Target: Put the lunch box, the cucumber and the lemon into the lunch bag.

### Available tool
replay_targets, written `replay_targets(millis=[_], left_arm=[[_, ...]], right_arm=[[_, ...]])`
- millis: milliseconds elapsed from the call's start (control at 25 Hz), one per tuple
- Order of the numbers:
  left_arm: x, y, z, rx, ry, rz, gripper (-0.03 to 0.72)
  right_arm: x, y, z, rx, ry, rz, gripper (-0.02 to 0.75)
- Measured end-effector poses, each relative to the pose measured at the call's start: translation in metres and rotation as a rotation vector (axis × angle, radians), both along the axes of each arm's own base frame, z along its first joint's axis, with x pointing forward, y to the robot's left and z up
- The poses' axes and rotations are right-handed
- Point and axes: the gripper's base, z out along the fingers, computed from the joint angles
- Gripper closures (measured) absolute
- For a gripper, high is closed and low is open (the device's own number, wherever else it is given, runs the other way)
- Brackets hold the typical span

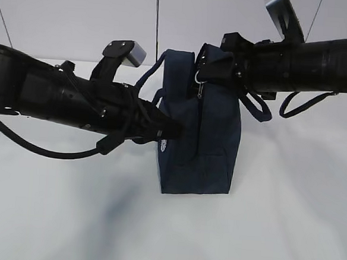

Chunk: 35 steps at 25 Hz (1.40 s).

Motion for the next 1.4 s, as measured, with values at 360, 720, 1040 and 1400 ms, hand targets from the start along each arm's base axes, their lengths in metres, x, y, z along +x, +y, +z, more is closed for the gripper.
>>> replay_targets(millis=[360,720,1040,1400], left_arm=[[-0.001,0.0,-0.001,0.011,-0.007,-0.012,0.681],[-0.004,0.002,-0.005,0.09,-0.055,-0.085,0.316],[-0.017,-0.007,-0.02,0.171,-0.157,-0.108,0.298],[-0.014,-0.012,-0.05,0.244,-0.16,-0.105,0.297]], right_arm=[[-0.002,0.0,-0.002,-0.051,0.004,0.047,0.737],[-0.004,0.0,-0.003,-0.077,0.003,0.079,0.737],[-0.004,0.0,-0.003,-0.083,0.002,0.083,0.737],[-0.006,0.001,-0.004,-0.084,0.002,0.109,0.737]])
